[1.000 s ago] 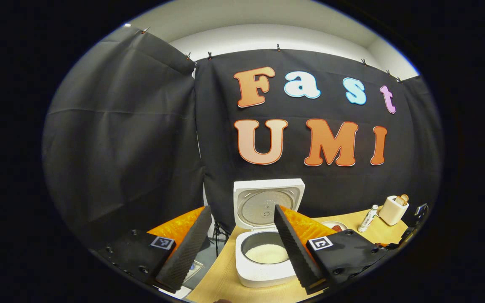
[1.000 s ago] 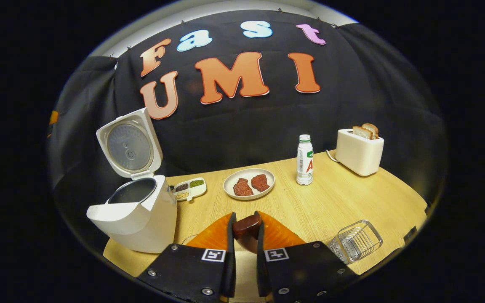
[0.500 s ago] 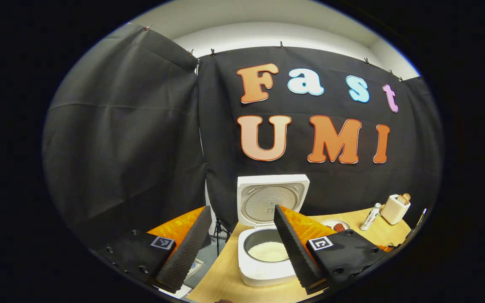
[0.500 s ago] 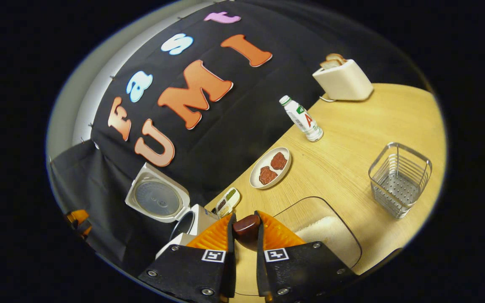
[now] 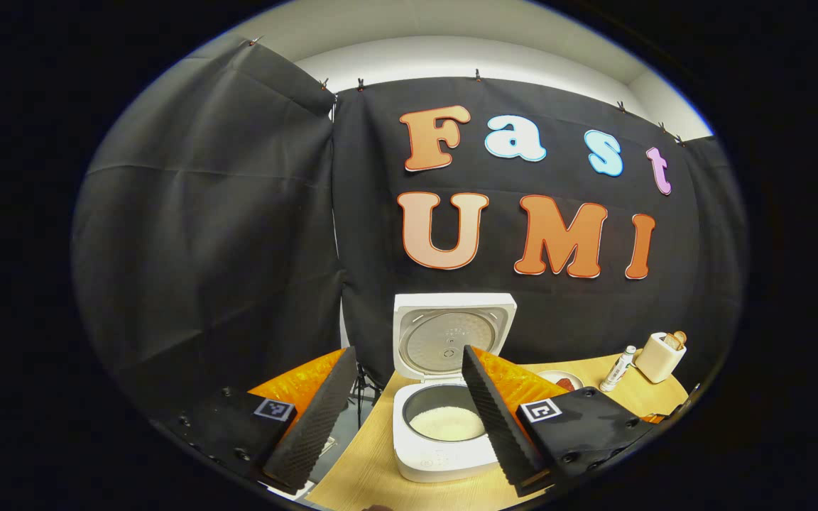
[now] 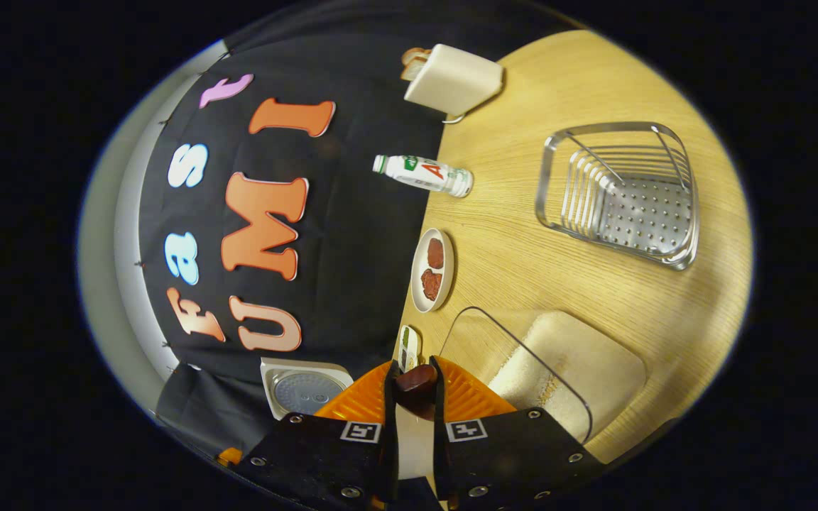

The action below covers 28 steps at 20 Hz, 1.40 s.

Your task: Close the left gripper, press the button to open the rice cooker; take a wooden spoon from the chopstick holder with the right hand, scoop a spoonful of rice and pour it into the rice cooker, then put the wooden spoon back into the chopstick holder.

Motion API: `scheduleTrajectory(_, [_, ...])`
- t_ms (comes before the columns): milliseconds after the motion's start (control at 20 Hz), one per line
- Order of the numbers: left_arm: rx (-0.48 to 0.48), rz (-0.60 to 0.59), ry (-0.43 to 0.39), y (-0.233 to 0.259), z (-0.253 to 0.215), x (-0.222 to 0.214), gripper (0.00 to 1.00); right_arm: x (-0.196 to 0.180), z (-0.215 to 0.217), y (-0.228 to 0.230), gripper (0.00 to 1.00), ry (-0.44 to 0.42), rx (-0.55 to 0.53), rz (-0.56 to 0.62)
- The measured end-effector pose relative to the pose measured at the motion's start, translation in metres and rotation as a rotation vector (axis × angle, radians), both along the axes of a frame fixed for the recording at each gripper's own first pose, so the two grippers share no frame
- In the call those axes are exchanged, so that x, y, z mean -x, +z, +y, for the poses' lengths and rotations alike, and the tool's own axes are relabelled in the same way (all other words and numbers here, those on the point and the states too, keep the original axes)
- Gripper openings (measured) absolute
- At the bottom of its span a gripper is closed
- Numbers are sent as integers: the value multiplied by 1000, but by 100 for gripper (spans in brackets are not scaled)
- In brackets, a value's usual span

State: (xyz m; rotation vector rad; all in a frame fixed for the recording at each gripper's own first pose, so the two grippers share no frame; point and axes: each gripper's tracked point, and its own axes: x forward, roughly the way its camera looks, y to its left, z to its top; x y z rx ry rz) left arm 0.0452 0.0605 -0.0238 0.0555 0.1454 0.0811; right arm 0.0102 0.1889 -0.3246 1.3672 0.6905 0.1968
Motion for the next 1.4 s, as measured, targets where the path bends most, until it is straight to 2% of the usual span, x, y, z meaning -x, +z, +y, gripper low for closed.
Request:
scheduleTrajectory(100, [1, -3, -1, 2, -1, 0, 99, 1, -9, -3, 19, -31, -52, 39])
scheduleTrajectory(150, [-1, -5, -2, 2, -1, 1, 99, 2, -13, -4, 24, -42, -64, 46])
scheduleTrajectory(200, [-2, -6, -3, 3, -2, 1, 99, 1, -17, -4, 19, -51, -71, 46])
scheduleTrajectory(350, [1, -10, -5, 4, -4, 2, 99, -4, -32, 5, 19, -74, -76, 37])
scheduleTrajectory(650, [10, -16, -6, 6, -7, 4, 99, -15, -57, 34, 19, -133, -172, 29])
scheduleTrajectory(800, [16, -20, -4, 6, -8, 4, 99, -15, -64, 29, 19, -137, -171, 48])
scheduleTrajectory(950, [21, -24, 2, 6, -7, 7, 99, -17, -65, 27, 19, -152, -206, 84])
scheduleTrajectory(1000, [23, -24, 2, 6, -6, 6, 99, -19, -64, 29, 24, -157, -214, 88])
scheduleTrajectory(1050, [22, -23, 3, 6, -6, 6, 99, -19, -63, 31, 19, -155, -218, 89])
scheduleTrajectory(1100, [22, -25, 5, 7, -5, 5, 99, -21, -61, 35, 19, -152, -219, 87])
scheduleTrajectory(1350, [26, -29, 18, 6, 4, 3, 99, -33, -43, 73, 19, -123, -256, 63])
scheduleTrajectory(1400, [30, -29, 23, 6, 8, 2, 99, -37, -37, 82, 24, -116, -261, 55])
